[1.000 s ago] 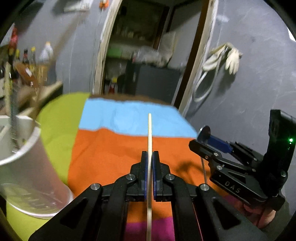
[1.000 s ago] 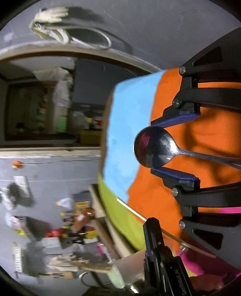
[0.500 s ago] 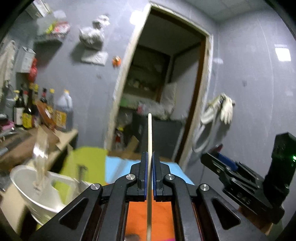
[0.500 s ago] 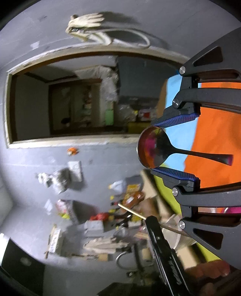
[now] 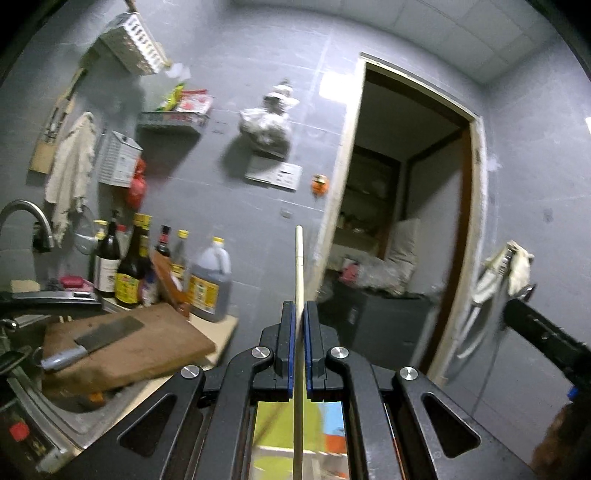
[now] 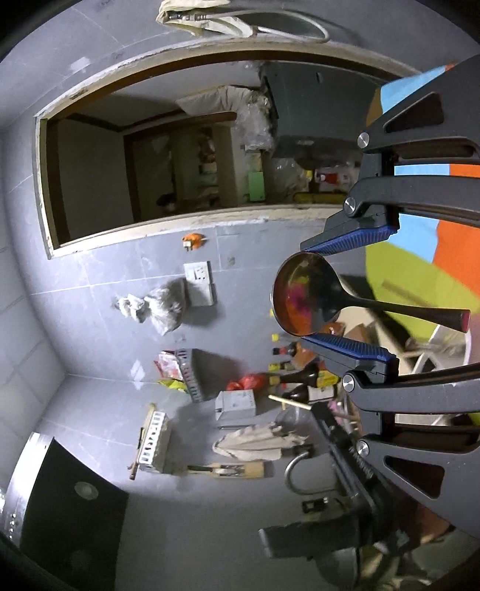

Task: Organize utensils
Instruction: 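Lift the chopstick and spoon and carry both over the white basket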

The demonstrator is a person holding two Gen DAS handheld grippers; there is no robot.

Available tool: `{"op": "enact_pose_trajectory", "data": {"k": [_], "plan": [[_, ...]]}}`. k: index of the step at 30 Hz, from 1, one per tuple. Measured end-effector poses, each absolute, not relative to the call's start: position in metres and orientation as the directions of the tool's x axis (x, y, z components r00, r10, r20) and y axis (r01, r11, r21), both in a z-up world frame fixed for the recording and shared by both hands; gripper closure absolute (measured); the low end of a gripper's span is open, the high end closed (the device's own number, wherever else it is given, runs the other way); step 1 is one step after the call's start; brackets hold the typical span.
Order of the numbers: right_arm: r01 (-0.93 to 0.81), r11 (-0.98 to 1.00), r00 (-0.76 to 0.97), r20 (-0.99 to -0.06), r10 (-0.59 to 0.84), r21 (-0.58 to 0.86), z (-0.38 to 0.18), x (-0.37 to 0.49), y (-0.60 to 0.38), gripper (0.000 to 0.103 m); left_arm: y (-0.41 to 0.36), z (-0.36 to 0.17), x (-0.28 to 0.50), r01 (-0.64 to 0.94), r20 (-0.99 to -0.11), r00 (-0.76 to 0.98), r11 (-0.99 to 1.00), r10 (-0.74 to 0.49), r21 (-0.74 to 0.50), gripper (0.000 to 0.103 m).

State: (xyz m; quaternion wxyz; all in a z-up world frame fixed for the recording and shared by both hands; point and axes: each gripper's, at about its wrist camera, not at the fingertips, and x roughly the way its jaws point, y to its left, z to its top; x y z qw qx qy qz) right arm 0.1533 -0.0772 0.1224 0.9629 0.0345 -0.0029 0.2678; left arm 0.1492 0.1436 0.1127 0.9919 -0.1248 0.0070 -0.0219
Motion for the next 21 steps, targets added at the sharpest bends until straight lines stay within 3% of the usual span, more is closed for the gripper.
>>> {"op": "enact_pose_trajectory", "data": {"k": [12, 21], "plan": [[-0.413, 0.906, 0.910, -0.003, 0.414, 0.090, 0.084, 0.171, -0.027, 0.062, 0.182, 0.077, 0.163, -0.067, 0.018, 0.997, 0.924, 0.080, -0.375, 0.101], [-0.422, 0.905, 0.903, -0.060, 0.425, 0.059, 0.053, 0.182, -0.016, 0.062, 0.175, 0.058, 0.160, -0.112, -0.030, 0.994, 0.927, 0.109, -0.359, 0.101]]}}
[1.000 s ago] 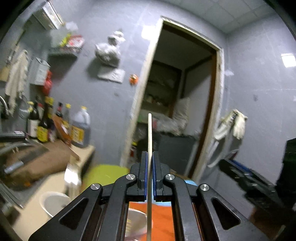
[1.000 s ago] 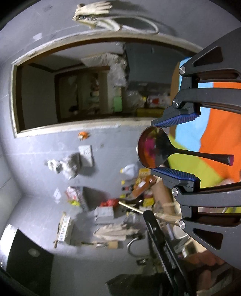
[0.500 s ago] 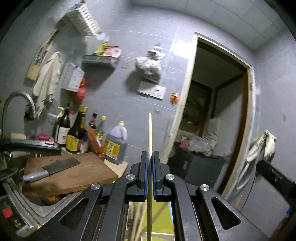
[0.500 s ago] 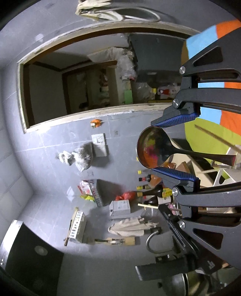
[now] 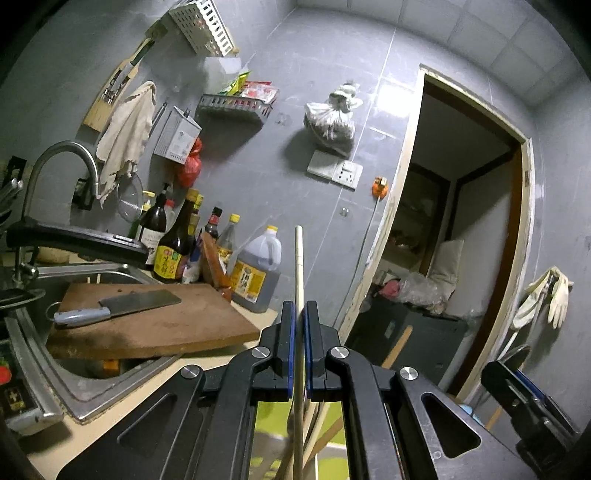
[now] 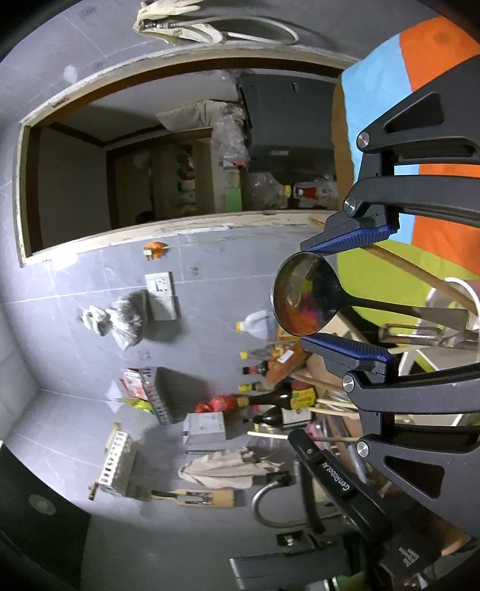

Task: Organize utensils
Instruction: 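Lift the chopstick and spoon and carry both over the white basket, then open both tools to drop the chopstick and spoon into the basket, then lower the left tool to the silver spoon beside the basket and grasp it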

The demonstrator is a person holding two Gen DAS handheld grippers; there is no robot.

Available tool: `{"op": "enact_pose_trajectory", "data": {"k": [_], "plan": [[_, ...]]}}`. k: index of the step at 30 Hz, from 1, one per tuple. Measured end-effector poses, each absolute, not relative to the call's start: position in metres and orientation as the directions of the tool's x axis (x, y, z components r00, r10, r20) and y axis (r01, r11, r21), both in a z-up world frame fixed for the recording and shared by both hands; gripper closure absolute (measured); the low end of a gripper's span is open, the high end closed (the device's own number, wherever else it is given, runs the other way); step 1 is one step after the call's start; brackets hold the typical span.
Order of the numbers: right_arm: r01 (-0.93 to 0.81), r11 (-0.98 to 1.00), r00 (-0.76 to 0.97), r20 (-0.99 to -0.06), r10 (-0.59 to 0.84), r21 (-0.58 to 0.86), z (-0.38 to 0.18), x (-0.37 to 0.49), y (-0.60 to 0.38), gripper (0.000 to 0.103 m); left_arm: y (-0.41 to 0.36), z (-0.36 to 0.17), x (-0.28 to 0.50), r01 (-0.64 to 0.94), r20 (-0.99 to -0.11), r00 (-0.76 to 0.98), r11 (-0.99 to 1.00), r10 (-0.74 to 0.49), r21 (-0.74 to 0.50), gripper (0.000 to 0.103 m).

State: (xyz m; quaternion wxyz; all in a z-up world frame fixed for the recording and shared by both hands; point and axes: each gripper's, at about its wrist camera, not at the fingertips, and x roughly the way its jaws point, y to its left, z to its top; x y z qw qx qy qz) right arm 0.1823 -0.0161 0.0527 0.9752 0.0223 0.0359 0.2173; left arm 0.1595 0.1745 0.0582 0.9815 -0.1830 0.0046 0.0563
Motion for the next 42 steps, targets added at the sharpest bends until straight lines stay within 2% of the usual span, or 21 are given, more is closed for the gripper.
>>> {"op": "enact_pose_trajectory", "data": {"k": [11, 13, 16, 18, 22, 24, 26, 27, 30, 32, 35, 42], "plan": [[-0.482, 0.876, 0.867, -0.135, 0.479, 0.014, 0.036, 0.173, -0.010, 0.061, 0.165, 0.037, 0.149, -0.105, -0.177, 0.983, 0.935, 0.046, -0.338, 0.099], [-0.490, 0.871, 0.861, -0.146, 0.487, 0.015, 0.034, 0.172, -0.011, 0.061, 0.167, 0.033, 0.148, -0.090, -0.207, 0.978, 0.930, 0.015, -0.356, 0.096], [-0.504, 0.864, 0.851, -0.159, 0.500, 0.018, 0.034, 0.169, -0.012, 0.058, 0.168, 0.033, 0.140, -0.074, -0.208, 0.978, 0.927, -0.005, -0.368, 0.084], [-0.511, 0.859, 0.848, -0.151, 0.508, 0.017, 0.036, 0.166, -0.015, 0.054, 0.167, 0.033, 0.133, -0.056, -0.201, 0.979, 0.923, -0.023, -0.381, 0.071], [-0.531, 0.847, 0.839, -0.123, 0.529, 0.020, 0.041, 0.156, -0.024, 0.052, 0.164, 0.038, 0.120, -0.042, -0.194, 0.980, 0.922, -0.037, -0.384, 0.069], [-0.542, 0.840, 0.835, -0.091, 0.542, 0.027, 0.046, 0.149, -0.033, 0.046, 0.161, 0.041, 0.112, -0.035, -0.189, 0.981, 0.927, -0.039, -0.373, 0.060], [-0.540, 0.841, 0.839, -0.060, 0.541, 0.020, 0.051, 0.141, -0.044, 0.030, 0.155, 0.042, 0.102, -0.018, -0.182, 0.982, 0.936, -0.050, -0.353, 0.053], [-0.537, 0.843, 0.842, -0.051, 0.538, 0.016, 0.053, 0.138, -0.049, 0.028, 0.150, 0.042, 0.097, 0.001, -0.184, 0.981, 0.941, -0.067, -0.338, 0.051], [-0.522, 0.853, 0.852, -0.044, 0.521, -0.006, 0.056, 0.130, -0.066, 0.024, 0.135, 0.038, 0.088, 0.066, -0.224, 0.965, 0.957, -0.133, -0.284, 0.050], [-0.503, 0.864, 0.863, -0.058, 0.502, -0.008, 0.056, 0.128, -0.080, 0.014, 0.121, 0.031, 0.085, 0.128, -0.281, 0.940, 0.964, -0.193, -0.233, 0.050], [-0.486, 0.874, 0.870, -0.086, 0.485, 0.010, 0.053, 0.127, -0.098, 0.006, 0.100, 0.020, 0.083, 0.209, -0.352, 0.899, 0.962, -0.259, -0.173, 0.050], [-0.446, 0.894, 0.882, -0.143, 0.448, 0.049, 0.040, 0.126, -0.133, 0.002, 0.051, -0.007, 0.098, 0.369, -0.498, 0.783, 0.923, -0.373, -0.112, 0.050]]}}
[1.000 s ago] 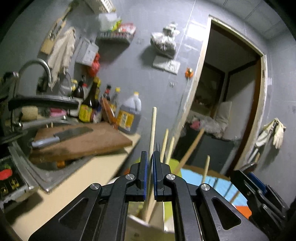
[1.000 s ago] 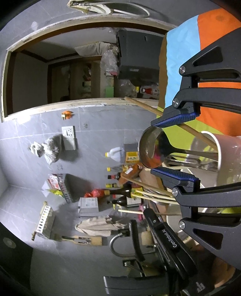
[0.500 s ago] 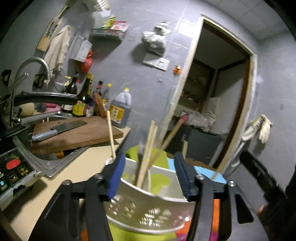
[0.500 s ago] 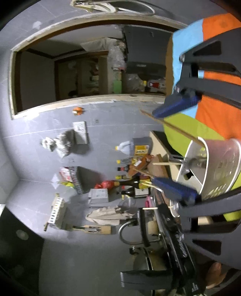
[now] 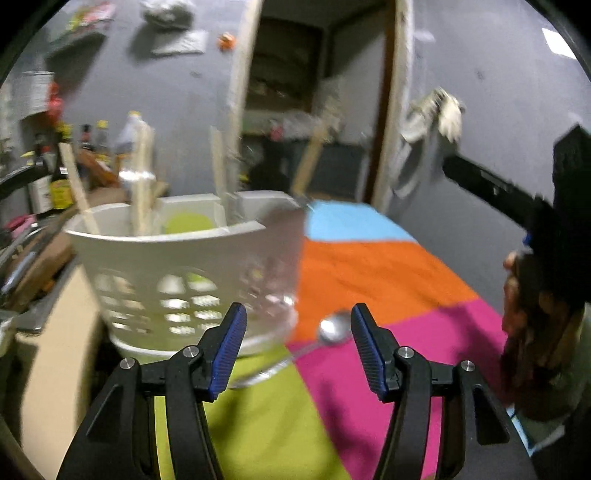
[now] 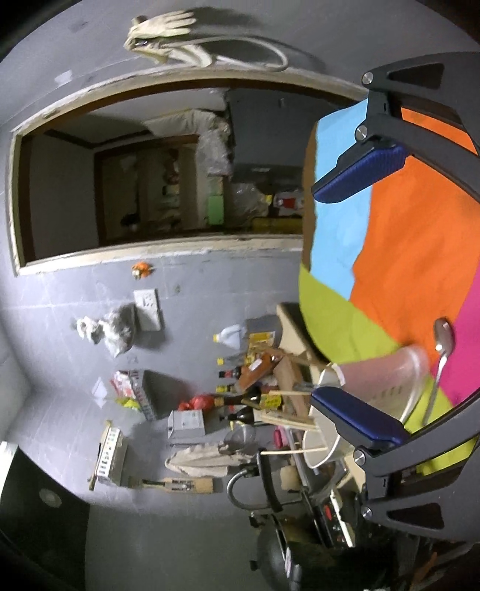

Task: Organize utensils
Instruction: 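Lower the left tool to the silver spoon beside the basket and grasp it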

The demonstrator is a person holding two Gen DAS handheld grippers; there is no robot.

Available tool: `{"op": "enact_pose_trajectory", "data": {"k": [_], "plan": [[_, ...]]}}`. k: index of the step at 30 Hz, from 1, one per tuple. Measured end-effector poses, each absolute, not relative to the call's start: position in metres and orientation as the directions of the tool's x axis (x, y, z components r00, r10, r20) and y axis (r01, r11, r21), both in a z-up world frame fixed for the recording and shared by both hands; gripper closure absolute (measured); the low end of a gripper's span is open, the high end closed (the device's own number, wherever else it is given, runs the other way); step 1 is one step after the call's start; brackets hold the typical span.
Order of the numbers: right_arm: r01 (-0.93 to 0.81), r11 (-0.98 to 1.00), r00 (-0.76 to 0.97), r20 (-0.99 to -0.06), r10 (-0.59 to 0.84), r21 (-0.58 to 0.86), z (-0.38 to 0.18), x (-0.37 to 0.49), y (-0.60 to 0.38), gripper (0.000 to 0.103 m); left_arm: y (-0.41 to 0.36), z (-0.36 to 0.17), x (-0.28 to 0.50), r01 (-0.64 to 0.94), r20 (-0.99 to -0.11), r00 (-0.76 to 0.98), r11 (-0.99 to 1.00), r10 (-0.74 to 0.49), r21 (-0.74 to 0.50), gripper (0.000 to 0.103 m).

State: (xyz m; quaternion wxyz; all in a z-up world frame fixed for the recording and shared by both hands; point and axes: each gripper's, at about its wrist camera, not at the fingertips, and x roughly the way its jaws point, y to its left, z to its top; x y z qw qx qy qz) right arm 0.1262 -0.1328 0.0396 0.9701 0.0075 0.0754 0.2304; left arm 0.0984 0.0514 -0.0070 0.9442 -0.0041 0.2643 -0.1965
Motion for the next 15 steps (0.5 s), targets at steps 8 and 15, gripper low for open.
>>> {"op": "enact_pose_trajectory", "data": {"k": [8, 15], "plan": [[-0.387, 0.919, 0.896, -0.205, 0.395, 0.078, 0.024, 0.130, -0.168, 0.001, -0.003, -0.024, 0.127, 0.473, -0.601, 0.690, 0.880, -0.405, -0.050, 0.050], [-0.345, 0.931, 0.897, -0.248, 0.364, 0.119, 0.012, 0.137, -0.192, 0.001, -0.043, -0.047, 0.167, 0.422, -0.735, 0.639, 0.903, -0.229, 0.085, 0.052]]}}
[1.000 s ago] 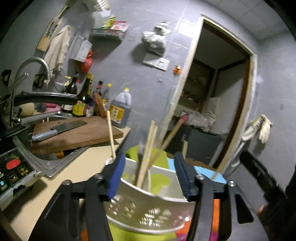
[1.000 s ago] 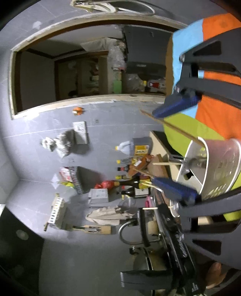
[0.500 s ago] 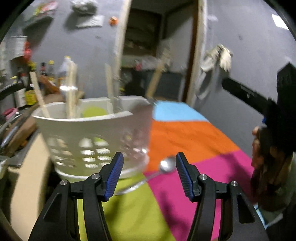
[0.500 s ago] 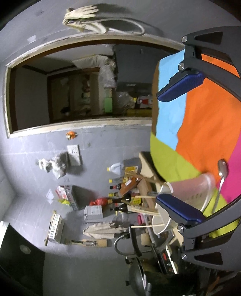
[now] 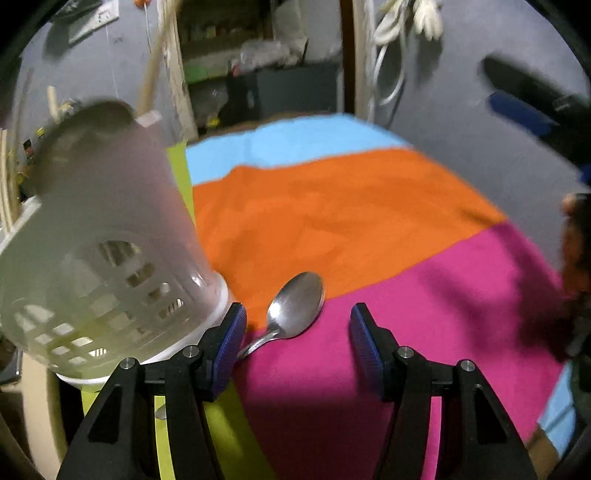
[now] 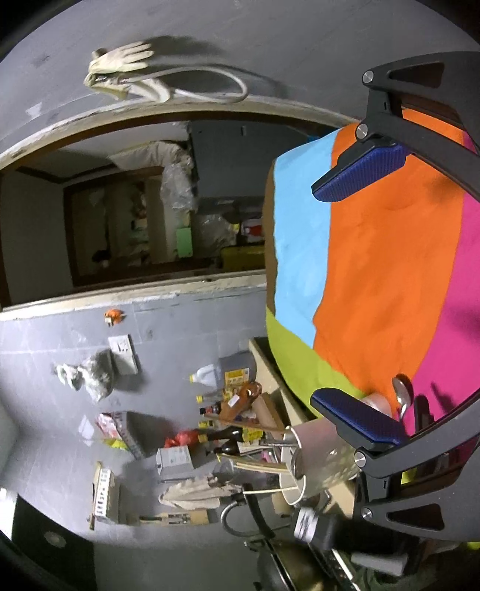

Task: Organize utensils
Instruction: 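Lower the left tool to the silver spoon beside the basket and grasp it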

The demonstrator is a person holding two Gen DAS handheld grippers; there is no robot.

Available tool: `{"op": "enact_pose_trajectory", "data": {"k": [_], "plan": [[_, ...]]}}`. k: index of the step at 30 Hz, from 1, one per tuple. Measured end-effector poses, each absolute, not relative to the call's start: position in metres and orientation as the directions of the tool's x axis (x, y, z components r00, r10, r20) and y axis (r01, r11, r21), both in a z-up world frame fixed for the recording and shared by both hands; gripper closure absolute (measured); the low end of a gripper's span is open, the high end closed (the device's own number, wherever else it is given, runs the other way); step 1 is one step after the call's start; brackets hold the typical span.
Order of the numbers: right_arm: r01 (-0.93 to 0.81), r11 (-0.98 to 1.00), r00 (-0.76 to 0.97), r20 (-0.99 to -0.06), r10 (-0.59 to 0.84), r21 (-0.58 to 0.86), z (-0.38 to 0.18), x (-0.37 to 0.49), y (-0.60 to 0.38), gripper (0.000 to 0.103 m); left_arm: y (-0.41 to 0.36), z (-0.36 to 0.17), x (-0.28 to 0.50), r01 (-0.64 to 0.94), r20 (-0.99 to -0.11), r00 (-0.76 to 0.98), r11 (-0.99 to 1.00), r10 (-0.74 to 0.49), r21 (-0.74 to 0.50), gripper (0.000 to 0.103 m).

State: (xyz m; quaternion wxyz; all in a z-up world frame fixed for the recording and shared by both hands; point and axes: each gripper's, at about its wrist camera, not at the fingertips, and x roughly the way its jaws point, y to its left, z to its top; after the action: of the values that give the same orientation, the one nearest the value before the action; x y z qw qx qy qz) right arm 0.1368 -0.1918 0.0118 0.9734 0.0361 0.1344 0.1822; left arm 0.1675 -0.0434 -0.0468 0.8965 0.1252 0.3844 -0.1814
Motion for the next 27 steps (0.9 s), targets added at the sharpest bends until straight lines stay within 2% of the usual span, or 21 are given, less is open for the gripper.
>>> {"op": "enact_pose_trajectory", "data": {"k": [1, 3, 8, 11, 13, 17, 24, 27], "plan": [[-0.344, 0.931, 0.897, -0.251, 0.365, 0.124, 0.011, 0.137, -0.193, 0.001, -0.046, -0.049, 0.172, 0.415, -0.744, 0.634, 0.905, -0.212, 0.096, 0.055], [-0.344, 0.930, 0.895, -0.255, 0.367, 0.130, 0.009, 0.138, -0.195, 0.001, -0.051, -0.053, 0.176, 0.412, -0.754, 0.626, 0.905, -0.198, 0.104, 0.067], [-0.351, 0.925, 0.888, -0.261, 0.378, 0.145, 0.006, 0.141, -0.196, 0.001, -0.055, -0.054, 0.187, 0.398, -0.764, 0.619, 0.911, -0.182, 0.106, 0.089], [-0.353, 0.924, 0.885, -0.268, 0.381, 0.149, 0.004, 0.141, -0.195, 0.001, -0.061, -0.056, 0.182, 0.391, -0.744, 0.648, 0.909, -0.161, 0.143, 0.096], [-0.352, 0.924, 0.884, -0.270, 0.381, 0.150, 0.004, 0.141, -0.195, 0.001, -0.054, -0.052, 0.173, 0.373, -0.720, 0.675, 0.917, -0.162, 0.143, 0.098], [-0.351, 0.924, 0.886, -0.266, 0.379, 0.149, 0.004, 0.141, -0.195, 0.001, -0.035, -0.028, 0.156, 0.335, -0.616, 0.753, 0.941, -0.231, 0.056, 0.102], [-0.351, 0.925, 0.885, -0.270, 0.379, 0.147, 0.002, 0.141, -0.192, 0.001, 0.016, 0.023, 0.118, 0.341, -0.418, 0.809, 0.909, -0.414, -0.240, 0.103], [-0.351, 0.925, 0.884, -0.273, 0.379, 0.146, 0.002, 0.140, -0.189, 0.001, 0.034, 0.050, 0.108, 0.363, -0.349, 0.810, 0.871, -0.470, -0.332, 0.103]]}}
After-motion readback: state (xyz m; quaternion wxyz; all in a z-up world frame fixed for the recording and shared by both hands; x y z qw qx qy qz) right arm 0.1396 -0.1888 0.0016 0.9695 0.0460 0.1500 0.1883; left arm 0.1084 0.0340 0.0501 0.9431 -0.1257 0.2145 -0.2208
